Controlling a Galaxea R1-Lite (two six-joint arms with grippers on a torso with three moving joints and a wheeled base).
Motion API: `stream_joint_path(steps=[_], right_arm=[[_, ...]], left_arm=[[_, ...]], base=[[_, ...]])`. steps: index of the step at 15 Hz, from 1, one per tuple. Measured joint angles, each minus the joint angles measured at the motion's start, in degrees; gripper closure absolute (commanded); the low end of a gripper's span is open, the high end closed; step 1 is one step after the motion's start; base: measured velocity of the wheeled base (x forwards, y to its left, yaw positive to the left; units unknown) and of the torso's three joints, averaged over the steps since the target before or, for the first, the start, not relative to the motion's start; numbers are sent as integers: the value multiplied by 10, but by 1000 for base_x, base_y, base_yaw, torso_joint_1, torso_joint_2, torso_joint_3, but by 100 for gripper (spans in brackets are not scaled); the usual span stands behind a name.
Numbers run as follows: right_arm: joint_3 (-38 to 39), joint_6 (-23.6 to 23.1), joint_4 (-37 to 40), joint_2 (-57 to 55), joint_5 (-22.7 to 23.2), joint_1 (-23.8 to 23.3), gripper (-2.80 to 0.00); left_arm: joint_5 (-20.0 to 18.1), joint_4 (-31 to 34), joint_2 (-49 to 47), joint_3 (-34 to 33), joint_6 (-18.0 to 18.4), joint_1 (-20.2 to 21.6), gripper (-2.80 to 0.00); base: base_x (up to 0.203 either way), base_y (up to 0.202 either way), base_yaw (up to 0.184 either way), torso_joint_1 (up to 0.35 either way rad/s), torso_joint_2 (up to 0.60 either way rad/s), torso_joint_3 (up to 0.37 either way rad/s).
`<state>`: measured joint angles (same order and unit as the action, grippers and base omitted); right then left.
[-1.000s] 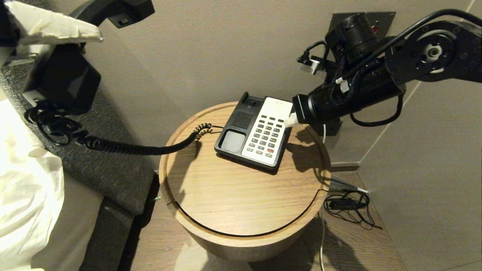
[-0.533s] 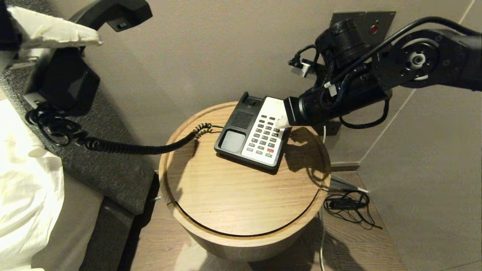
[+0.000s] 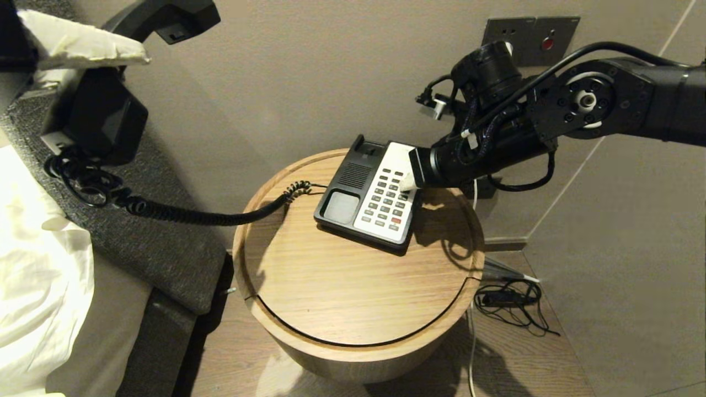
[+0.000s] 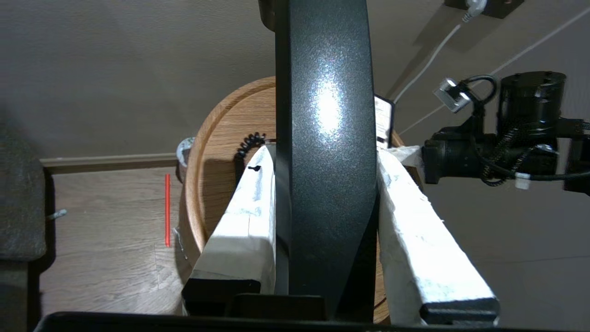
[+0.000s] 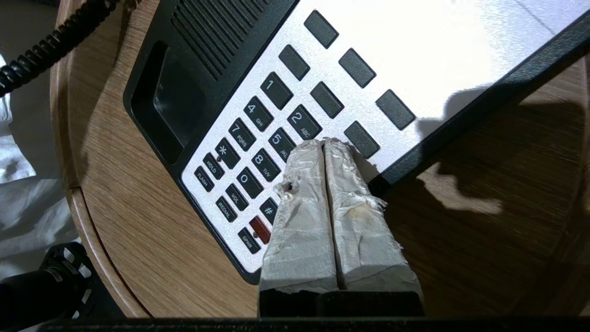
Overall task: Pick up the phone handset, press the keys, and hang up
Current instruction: Dial the number
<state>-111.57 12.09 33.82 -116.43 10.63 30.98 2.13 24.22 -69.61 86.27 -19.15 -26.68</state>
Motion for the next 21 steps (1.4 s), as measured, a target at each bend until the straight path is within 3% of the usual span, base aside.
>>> stream_joint_path(steps=[14, 21], right_arm=[[0, -3, -3, -20, -15, -14, 0], [0, -1, 11, 21, -20, -7, 0]], left_arm=[[-10, -1, 2, -8, 0, 8, 0], [-21, -1, 3, -12, 1, 19, 0]], base=[[0, 0, 0, 0, 0, 0], [0, 0, 0, 0, 0, 0]])
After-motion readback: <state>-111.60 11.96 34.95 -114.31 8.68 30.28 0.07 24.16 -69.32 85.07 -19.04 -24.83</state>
